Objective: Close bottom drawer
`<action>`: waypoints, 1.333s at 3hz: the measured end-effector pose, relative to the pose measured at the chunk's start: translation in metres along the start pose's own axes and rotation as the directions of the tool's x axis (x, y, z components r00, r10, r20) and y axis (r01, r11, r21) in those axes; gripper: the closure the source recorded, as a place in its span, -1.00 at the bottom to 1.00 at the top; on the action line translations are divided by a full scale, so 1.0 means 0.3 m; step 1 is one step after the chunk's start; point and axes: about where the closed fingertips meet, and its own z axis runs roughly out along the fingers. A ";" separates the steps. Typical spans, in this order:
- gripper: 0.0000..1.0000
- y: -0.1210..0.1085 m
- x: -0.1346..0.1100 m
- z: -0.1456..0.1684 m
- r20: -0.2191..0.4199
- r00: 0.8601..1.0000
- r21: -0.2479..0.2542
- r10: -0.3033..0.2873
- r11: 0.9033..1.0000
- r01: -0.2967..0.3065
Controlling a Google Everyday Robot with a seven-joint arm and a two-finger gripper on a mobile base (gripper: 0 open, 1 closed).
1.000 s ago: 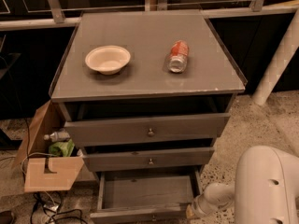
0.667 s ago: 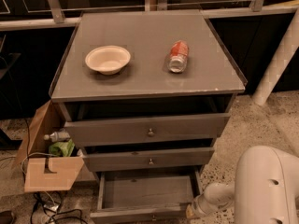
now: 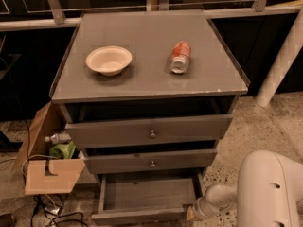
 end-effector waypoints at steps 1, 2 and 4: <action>1.00 0.003 -0.031 -0.020 0.034 0.999 -0.007 0.011 1.000 -0.011; 1.00 0.004 -0.088 -0.055 0.088 0.996 -0.019 0.024 1.000 -0.023; 1.00 -0.003 -0.075 -0.052 0.078 0.996 -0.025 0.037 0.999 -0.036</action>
Offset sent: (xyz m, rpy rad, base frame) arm 0.0686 -0.0189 0.0425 0.0322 -0.1790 -0.1263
